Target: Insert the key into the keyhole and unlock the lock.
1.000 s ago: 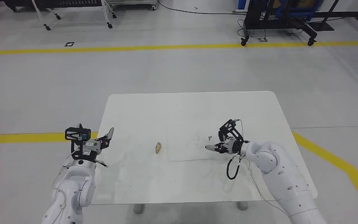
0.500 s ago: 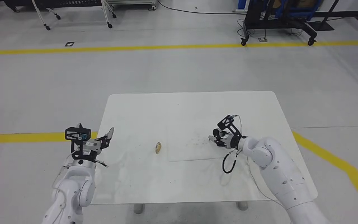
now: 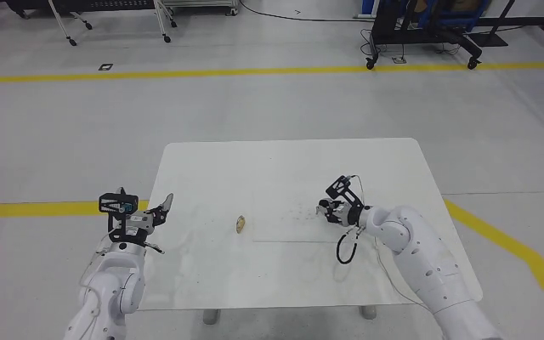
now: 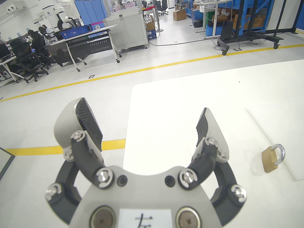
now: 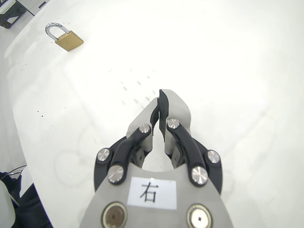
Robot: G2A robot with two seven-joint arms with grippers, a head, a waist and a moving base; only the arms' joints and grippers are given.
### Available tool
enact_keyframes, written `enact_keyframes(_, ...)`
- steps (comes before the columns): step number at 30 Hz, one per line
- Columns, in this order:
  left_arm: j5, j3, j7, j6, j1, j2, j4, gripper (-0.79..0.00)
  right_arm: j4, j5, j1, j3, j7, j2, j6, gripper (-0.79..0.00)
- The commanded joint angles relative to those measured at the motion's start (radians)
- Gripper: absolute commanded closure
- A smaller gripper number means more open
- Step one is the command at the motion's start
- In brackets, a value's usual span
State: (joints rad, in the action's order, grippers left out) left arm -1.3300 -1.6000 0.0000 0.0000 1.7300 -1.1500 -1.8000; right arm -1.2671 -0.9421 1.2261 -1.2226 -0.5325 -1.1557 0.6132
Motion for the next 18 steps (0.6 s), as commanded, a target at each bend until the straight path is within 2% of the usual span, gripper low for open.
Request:
enact_keyframes(1,0.0,0.0,0.0,0.0,0.0,0.0,0.0,-0.785,-0.003,-0.005,0.004,-0.004,0.005,0.003,0.004,0.0)
enact_keyframes(11,0.0,0.0,0.0,0.0,0.0,0.0,0.0,-0.785,-0.1,-0.023,0.084,-0.082,0.114,0.028,0.049,0.0)
enact_keyframes(18,0.0,0.0,0.0,0.0,0.0,0.0,0.0,-0.785,-0.108,-0.02,0.117,-0.108,0.213,0.035,0.072,0.0)
